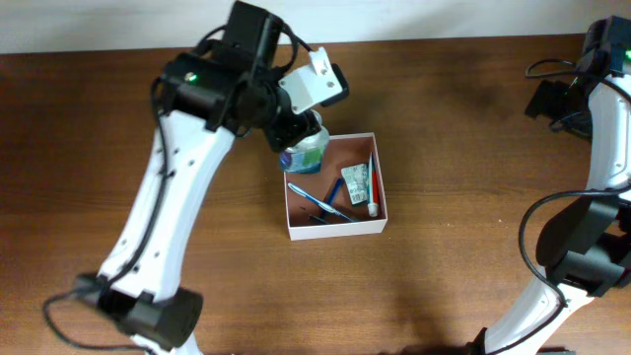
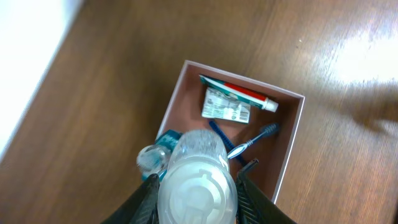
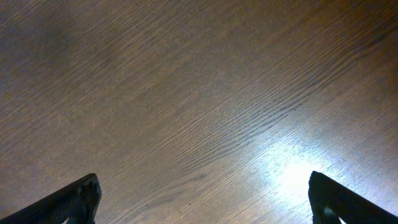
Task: Pack container
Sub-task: 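Lift the pump bottle with the left gripper and carry it over the box, then lower the pump bottle into the box beside the Listerine bottle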
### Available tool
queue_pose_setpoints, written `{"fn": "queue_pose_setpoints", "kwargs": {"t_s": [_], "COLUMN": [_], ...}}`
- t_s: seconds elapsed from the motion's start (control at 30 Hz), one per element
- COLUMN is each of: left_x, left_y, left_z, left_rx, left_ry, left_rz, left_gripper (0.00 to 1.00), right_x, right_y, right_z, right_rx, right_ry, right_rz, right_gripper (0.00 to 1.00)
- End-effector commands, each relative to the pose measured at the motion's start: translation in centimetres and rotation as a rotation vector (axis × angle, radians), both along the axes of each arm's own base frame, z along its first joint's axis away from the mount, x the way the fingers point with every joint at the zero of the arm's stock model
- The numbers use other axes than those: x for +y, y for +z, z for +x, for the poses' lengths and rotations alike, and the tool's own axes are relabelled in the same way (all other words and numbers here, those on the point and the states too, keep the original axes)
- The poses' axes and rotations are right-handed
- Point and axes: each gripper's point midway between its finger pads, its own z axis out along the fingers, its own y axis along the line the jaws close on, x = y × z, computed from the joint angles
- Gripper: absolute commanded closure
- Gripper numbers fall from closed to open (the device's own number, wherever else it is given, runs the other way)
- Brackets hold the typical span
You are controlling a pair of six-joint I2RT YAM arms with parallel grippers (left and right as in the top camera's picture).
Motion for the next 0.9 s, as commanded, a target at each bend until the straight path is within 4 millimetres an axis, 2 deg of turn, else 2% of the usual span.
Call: {"fn": "queue_pose_setpoints", "kwargs": {"t_s": [0.0, 0.17, 0.33, 0.5, 0.7, 0.87], "left_x": [-2.5, -4.6, -5.5, -4.7, -4.4, -4.3], "left_y": [-0.6, -3.2, -5.3, -7.1, -7.5, -8.8], "left_z": [-0.1, -0.4, 0.1, 1.2, 1.6, 2.0], "left_rx": [-0.001, 0.019, 0.036, 0.035, 0.022, 0.042], "left_ry": [-0.098, -0.186, -0.229, -0.197, -0.195, -0.190], "left_rz": [-0.029, 0.009, 0.034, 0.111, 0.137, 0.163], "left_gripper": [0.72, 0.73, 0.73, 0.74, 0.74, 0.76], "right_x": [-0.1, -0.1, -0.1, -0.1, -0.1, -0.1], "right_y": [0.4, 0.4, 0.4, 0.4, 0.4, 0.4], "right_z": [0.1, 0.1, 0.1, 0.1, 0.1, 0.1], "right_rx": [-0.005, -0.005, -0.005, -0.005, -0.005, -0.005], "right_ry": [0.004, 0.004, 0.004, 0.004, 0.004, 0.004], "right_rz": [-0.016, -0.016, -0.016, -0.016, -0.016, -0.016], "right_gripper": [0.01, 0.02, 0.02, 0.02, 0.02, 0.02]}}
